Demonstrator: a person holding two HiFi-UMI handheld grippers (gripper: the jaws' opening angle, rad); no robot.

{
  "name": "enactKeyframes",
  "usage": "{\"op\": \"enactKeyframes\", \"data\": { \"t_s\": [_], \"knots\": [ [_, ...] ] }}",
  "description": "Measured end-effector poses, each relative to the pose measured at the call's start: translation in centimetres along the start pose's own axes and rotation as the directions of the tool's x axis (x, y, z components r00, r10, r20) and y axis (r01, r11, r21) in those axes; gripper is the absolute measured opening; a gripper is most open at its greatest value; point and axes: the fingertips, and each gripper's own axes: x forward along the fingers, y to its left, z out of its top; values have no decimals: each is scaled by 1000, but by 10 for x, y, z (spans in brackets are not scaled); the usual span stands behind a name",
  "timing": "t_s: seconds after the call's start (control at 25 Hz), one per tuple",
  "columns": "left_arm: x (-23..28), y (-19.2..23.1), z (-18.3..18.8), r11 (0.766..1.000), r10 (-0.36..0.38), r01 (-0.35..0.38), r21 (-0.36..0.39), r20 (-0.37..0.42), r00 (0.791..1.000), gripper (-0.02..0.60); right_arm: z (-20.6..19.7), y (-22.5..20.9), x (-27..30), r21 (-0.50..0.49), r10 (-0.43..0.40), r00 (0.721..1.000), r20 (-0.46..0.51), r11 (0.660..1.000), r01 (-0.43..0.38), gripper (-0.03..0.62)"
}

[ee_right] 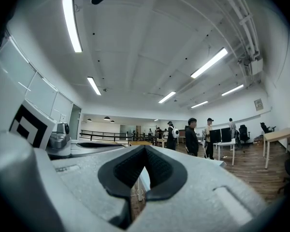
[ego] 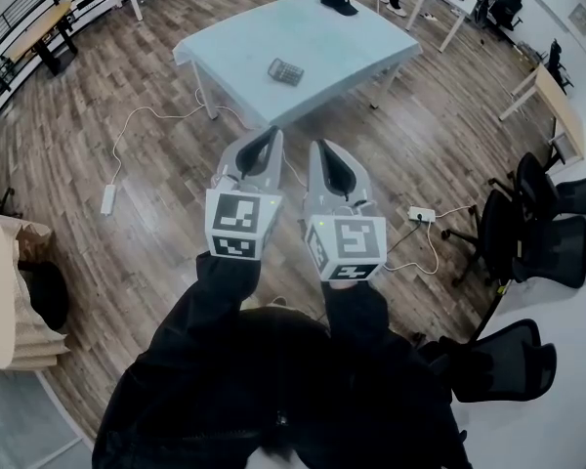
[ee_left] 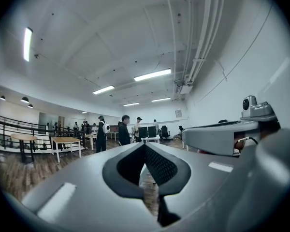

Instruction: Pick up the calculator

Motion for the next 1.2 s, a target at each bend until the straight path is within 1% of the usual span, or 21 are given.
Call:
{"op": "enactKeyframes", "data": {
  "t_s": [0.32,0.52,0.72,0.92,1.2],
  "knots": [
    [6,17,-14,999,31,-31,-12,-16,999,0,-16,-2,16,20,16,999,-28,1000,-15,1],
    [32,42,-26,999,41,-41,-31,-15,999,0,-31,-6,41,27,21,999,-40,999,-20,2],
    [81,74,-32,999,30,-30,-15,-4,1000,0,-41,-25,94,29,-3,999,-36,1000,4,2],
    [143,113,-34,1000,13,-12,-27,8,1000,0,-41,-47,162,10,-21,1000,-21,1000,22,2],
    [235,170,-42,999,-25,24,-37,-17,1000,0,-41,-80,262,22,-45,999,-31,999,46,2]
  ]
}}
